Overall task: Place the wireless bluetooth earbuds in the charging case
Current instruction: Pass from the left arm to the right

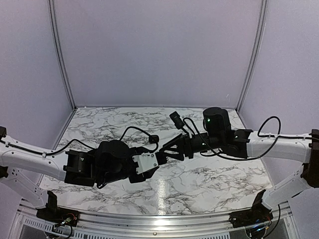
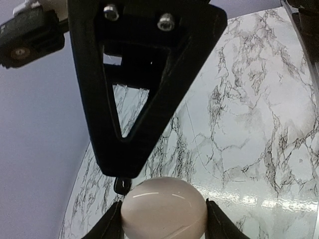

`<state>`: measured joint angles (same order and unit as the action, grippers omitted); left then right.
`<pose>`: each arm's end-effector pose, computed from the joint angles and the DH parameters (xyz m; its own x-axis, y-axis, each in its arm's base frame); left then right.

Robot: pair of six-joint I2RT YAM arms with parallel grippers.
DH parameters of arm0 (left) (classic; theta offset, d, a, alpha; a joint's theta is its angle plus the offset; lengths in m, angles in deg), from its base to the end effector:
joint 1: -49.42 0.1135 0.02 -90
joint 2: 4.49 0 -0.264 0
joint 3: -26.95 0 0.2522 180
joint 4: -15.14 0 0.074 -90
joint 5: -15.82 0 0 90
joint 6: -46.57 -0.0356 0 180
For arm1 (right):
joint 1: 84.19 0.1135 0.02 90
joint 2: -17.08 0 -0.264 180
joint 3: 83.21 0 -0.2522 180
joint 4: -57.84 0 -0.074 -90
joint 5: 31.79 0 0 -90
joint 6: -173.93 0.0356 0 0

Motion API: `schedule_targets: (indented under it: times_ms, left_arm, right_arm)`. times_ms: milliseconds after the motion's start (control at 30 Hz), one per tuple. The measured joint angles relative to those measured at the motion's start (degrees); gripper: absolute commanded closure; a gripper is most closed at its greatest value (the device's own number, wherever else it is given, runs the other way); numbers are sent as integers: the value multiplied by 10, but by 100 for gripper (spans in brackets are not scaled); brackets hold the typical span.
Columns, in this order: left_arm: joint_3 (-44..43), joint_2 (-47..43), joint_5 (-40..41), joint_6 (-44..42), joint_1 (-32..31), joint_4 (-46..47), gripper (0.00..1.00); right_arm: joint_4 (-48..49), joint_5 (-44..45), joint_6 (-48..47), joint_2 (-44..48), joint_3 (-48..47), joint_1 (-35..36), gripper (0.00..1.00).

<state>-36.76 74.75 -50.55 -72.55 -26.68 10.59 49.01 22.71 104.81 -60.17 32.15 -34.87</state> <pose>0.0892 -0.3012 0.2687 0.3167 0.5761 -0.7535 0.7380 0.3493 0.5773 0.1823 0.2438 0.2783 -0.5682 -0.2160 -0.7940 -0.8211 0.2116 0.5301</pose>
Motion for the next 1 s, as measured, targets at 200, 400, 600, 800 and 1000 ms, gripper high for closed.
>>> schedule_targets:
  times_ms: [200, 400, 600, 800, 1000]
  left_arm:
    - [6, -6, -20, -54, -5, 0, 67]
    - [14, -9, -40, -96, -10, 0, 67]
    - [14, -9, -41, -125, -13, -1, 67]
    - [14, -6, -41, -140, -14, -8, 67]
    - [14, -4, -39, -152, -16, -10, 63]
  right_arm:
    - [-28, -45, -1, -32, -7, 5, 43]
    - [-39, -77, -2, -39, -14, 11, 50]
    - [-60, -98, -10, -61, -31, 16, 54]
    - [-88, -112, -23, -78, -42, 23, 66]
    - [-103, -118, -28, -79, -49, 25, 85]
